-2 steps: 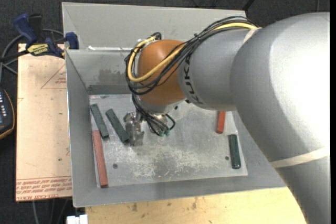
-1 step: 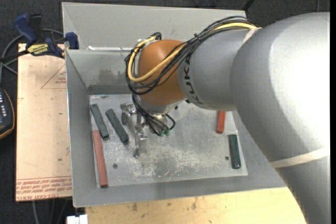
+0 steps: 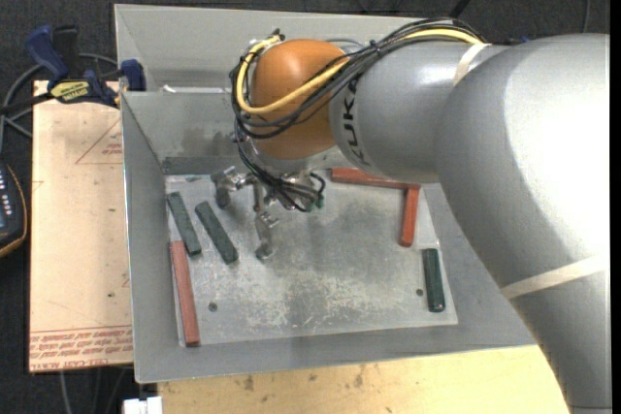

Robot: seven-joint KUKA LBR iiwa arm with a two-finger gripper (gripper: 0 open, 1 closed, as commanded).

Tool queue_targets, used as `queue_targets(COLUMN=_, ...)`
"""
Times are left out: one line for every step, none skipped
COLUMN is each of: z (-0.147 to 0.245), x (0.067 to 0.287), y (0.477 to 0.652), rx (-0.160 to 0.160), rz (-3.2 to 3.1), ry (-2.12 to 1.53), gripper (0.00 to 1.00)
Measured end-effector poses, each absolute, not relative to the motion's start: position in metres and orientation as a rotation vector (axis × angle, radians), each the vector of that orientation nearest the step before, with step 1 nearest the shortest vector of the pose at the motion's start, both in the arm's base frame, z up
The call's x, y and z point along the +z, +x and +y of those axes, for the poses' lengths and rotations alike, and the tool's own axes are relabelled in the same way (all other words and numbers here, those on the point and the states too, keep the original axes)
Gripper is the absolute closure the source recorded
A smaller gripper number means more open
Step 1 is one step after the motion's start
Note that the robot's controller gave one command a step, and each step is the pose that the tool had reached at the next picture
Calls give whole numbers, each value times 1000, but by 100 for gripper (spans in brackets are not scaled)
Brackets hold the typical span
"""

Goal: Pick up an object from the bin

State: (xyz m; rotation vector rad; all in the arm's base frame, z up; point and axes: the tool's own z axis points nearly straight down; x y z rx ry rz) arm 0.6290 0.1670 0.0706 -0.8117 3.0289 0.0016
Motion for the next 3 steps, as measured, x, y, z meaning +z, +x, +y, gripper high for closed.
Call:
queue_targets(z=246, x=71, y=631, rx=2, rz=3131, ry=-189, gripper=0)
queue_targets(z=245, x=70, y=631, rx=3, rz=3133, ry=-187, gripper=100)
queue_targets(z=250, x=70, y=657, rx=-4, rz=3118, ry=-380, gripper=100)
